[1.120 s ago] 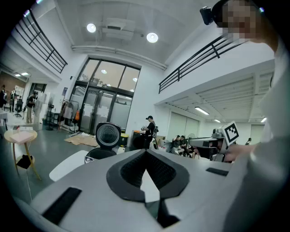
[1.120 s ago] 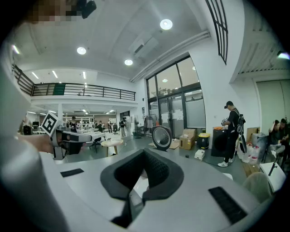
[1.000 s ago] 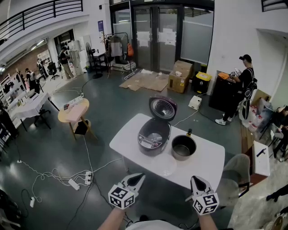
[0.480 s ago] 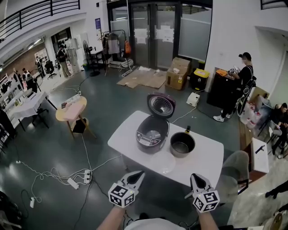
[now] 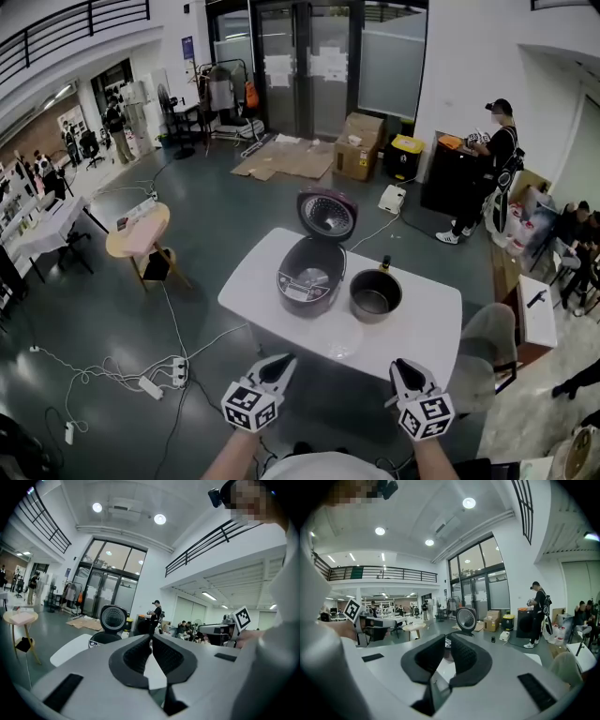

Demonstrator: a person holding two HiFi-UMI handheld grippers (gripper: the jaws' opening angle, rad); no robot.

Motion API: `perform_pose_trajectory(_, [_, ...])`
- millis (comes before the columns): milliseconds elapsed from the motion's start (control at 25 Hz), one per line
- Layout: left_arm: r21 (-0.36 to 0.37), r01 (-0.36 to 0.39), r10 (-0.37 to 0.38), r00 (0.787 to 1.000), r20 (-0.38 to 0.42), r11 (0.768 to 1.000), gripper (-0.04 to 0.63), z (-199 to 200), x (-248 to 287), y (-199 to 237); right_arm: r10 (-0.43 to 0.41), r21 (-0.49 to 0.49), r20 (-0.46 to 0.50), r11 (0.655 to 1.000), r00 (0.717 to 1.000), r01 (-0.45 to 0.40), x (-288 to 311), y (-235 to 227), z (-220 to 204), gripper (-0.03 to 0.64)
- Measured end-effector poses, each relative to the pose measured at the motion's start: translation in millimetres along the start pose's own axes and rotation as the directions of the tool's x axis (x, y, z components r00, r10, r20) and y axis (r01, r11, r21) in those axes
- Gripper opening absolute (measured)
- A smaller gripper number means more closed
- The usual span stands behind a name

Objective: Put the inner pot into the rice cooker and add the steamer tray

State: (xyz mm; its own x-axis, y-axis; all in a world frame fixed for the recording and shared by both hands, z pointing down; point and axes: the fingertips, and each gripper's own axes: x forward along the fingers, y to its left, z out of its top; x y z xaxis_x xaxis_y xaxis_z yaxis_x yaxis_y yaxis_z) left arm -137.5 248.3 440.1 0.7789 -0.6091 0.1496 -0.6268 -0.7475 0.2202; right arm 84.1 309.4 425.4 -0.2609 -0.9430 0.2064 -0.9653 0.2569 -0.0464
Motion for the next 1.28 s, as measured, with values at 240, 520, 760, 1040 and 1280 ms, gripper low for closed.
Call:
perform_pose_trajectory(240, [-0.016,0.021,-0.021,1.0,-0.007,1.0,0.099,-4,-1,13,-0.024,0.011,-0.019,1.0,1.0,0.024,7,5,-5,0.114])
perform_pose_trajectory(520, [-0.06,0.053,-0.054,0.998,-0.024,0.997,0.175,-12,-4,30,-0.059,0.022,-0.029,0.998,0.998,0.059,16,14,-6,0.164])
perform_pose_trajectory(760, [-0.06,0.084,-0.087,0.995,-0.042,0.995,0.216,-16,-7,37,-0.085,0.03,-0.021,0.996,0.996,0.085,18,23,-9,0.2])
perform_pose_trajectory(1040, [-0.072,0.091,-0.095,0.994,-0.057,0.993,0.216,-22,-3,52,-0.089,0.021,-0.036,0.996,0.995,0.09,29,29,-16,0.218])
perform_pose_trajectory(1280, [-0.081,0.098,-0.105,0.991,-0.086,0.992,0.216,-31,16,57,-0.076,0.026,-0.053,0.997,0.996,0.078,44,19,-22,0.219])
